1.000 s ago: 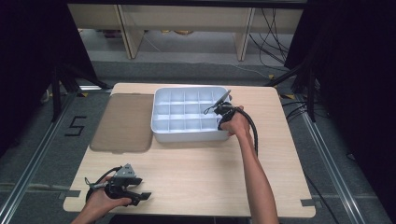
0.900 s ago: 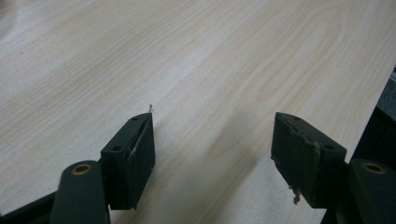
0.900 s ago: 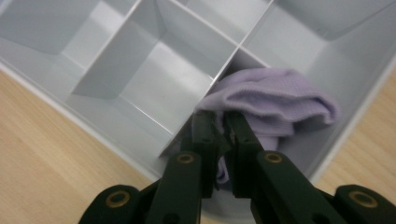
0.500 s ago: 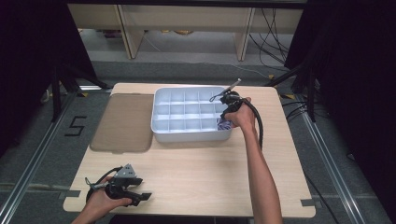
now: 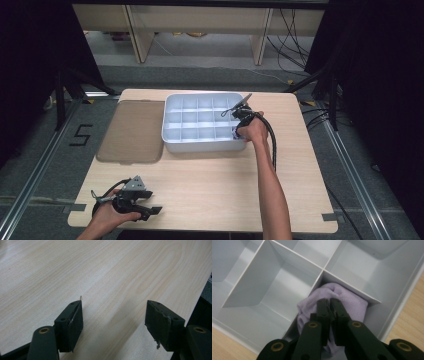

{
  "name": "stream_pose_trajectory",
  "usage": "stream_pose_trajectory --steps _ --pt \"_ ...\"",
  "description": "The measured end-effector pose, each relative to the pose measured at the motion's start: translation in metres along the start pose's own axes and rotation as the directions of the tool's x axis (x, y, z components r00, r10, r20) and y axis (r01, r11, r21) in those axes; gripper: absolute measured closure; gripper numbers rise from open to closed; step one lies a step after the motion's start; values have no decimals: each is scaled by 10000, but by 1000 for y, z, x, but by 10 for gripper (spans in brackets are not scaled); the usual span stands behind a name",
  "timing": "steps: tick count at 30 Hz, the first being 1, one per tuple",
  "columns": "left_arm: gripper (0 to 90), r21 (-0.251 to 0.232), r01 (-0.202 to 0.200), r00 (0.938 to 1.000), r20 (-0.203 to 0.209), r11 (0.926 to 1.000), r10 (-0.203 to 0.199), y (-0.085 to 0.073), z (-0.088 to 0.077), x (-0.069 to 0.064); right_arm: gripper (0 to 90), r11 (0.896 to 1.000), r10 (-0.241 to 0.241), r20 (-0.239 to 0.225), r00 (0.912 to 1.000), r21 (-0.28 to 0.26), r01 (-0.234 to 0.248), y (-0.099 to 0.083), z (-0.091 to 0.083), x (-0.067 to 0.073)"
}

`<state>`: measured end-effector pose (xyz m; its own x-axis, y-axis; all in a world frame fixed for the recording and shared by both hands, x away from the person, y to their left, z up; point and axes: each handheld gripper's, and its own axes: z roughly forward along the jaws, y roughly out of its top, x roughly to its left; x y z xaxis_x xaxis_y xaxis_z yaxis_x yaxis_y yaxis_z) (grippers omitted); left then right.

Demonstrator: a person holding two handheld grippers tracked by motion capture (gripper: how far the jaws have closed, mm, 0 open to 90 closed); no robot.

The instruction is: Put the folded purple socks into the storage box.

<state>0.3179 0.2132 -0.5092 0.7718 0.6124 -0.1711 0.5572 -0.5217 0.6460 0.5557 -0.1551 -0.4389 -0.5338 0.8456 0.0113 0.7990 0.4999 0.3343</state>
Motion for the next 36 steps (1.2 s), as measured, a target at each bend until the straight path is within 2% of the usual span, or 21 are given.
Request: stream_pose_trajectory --steps 2,5,10,11,13,14,16,17,18,19,20,21,22,23,26,27,29,32,33,34,36 --pt "305 -40 46 10000 50 10000 -46 0 0 -1 864 9997 202 19 9998 102 -202 -1 2 1" --pt "305 -101 129 9999 70 9999 -128 0 0 -1 866 9999 -51 -64 10000 144 52 -2 6 0" --pt "306 53 -19 10000 -9 10000 19 0 -1 0 854 9994 -74 -75 9999 352 76 -2 7 2" --pt "305 159 -132 9999 49 9998 131 0 -2 1 846 9994 157 -78 9998 318 -155 -2 4 2" --pt "305 17 110 9999 29 9999 -110 0 -1 0 832 9992 277 -86 9996 286 -274 -4 -1 -1" --pt "306 -95 199 9998 36 9998 -199 0 -1 -1 818 9991 390 -234 9990 -131 -394 -5 -8 -3" --pt "308 -240 300 9995 64 9993 -299 1 0 -2 810 9985 408 -164 9990 -349 -414 -6 -11 -4" --pt "309 -124 145 9999 40 9998 -145 1 -1 -1 802 9973 -27 -305 9995 -734 5 -8 -12 -8" --pt "309 -73 -11 10000 1 10000 11 1 -2 0 793 9973 14 -401 9992 -734 -43 -9 -15 -7" --pt "308 -23 -121 9999 5 9999 121 2 -3 0 783 9967 173 -203 9996 -794 -189 -10 -17 -5" --pt "308 -187 79 10000 -2 9998 -79 2 -1 -1 774 9948 60 -263 9996 -1016 -87 -11 -18 -5" --pt "308 -157 39 10000 -45 9999 -39 2 -2 -1 766 9950 171 -325 9993 -975 -201 -12 -21 -5" --pt "308 -104 -112 9999 -70 9999 112 2 -2 0 755 9930 -58 -402 9992 -1180 10 -12 -22 -6" --pt "308 -113 -109 9999 -66 9999 108 2 -2 0 738 9928 178 -381 9991 -1181 -222 -13 -24 -4" --pt "307 -121 24 10000 13 9999 -24 2 -3 0 710 9902 76 -392 9992 -1393 -130 -14 -28 -2" --pt "307 -312 232 9997 5 9992 -232 2 -2 -2 699 9881 -15 -373 9993 -1538 -42 -14 -29 -1" --pt "307 -132 -74 10000 -66 9999 73 3 -4 1 673 9850 -184 -459 9988 -1724 102 -15 -33 0" --pt "305 -253 78 9999 -75 9997 -80 2 -5 0 636 9854 -65 -362 9993 -1702 2 -17 -37 2" --pt "305 -348 148 9999 -85 9993 -151 3 -4 0 623 9809 -94 -479 9988 -1945 -1 -17 -39 3" --pt "304 -331 13 9999 -99 9995 -17 3 -5 0 619 9752 -279 -398 9988 -2204 185 -18 -39 2" --pt "304 -357 -7 9999 -113 9994 3 3 -5 0 593 9765 -86 -532 9985 -2155 -30 -19 -45 5"
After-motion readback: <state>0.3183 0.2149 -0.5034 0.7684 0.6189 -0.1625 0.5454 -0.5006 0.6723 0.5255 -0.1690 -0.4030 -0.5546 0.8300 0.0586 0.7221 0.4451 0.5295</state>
